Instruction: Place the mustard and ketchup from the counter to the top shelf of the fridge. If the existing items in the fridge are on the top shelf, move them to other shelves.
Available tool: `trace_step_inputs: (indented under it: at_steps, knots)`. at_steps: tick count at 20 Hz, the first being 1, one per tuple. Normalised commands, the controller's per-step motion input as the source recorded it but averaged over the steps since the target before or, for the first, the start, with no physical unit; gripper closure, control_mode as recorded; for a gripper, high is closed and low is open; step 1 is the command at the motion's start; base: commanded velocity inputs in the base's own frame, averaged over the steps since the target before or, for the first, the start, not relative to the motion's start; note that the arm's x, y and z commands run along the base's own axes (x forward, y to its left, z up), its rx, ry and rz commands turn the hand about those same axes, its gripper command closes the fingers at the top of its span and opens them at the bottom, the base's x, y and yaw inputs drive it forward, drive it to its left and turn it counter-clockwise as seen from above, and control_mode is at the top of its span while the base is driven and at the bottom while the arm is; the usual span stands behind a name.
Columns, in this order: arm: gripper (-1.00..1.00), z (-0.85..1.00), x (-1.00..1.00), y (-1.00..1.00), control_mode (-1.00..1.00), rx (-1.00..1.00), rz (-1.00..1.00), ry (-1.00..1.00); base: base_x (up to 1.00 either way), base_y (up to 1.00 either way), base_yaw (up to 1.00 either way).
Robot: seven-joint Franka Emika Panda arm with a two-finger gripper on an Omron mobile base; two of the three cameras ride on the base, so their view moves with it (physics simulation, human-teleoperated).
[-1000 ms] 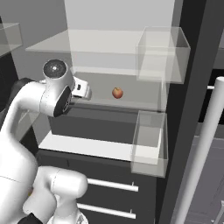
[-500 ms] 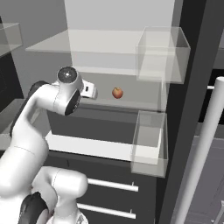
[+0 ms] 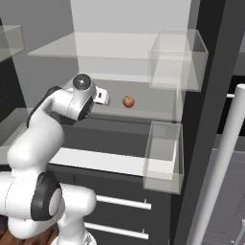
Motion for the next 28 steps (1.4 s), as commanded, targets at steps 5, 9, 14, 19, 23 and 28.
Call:
trace_step_inputs:
  at_steps: [5,9,14,19,23,28]
  knots:
    - [1.00,-0.50,0.70,0.10,-1.00,0.00,0.00,0.00,0.00,0.00,0.00]
    - [1.00,-0.31,0.83,0.02,-1.00,0.00,0.00,-0.05,0.00,0.00,0.00]
    - [1.00,-0.35,0.99,0.00,-1.00,0.00,0.00,-0.06,0.00,0.00,0.00]
    - [-1.00,-0.11,0.54,0.00,-1.00,0.00,-0.01,-0.02,0.00,0.00,0.00]
    - [-1.00,0.52,0.04,0.00,-1.00,0.00,-0.08,0.00,0.00,0.00,0.00]
    - [-1.00,0.77,-0.40,-0.08,-1.00,0.00,-0.06,0.00,0.00,0.00,0.00]
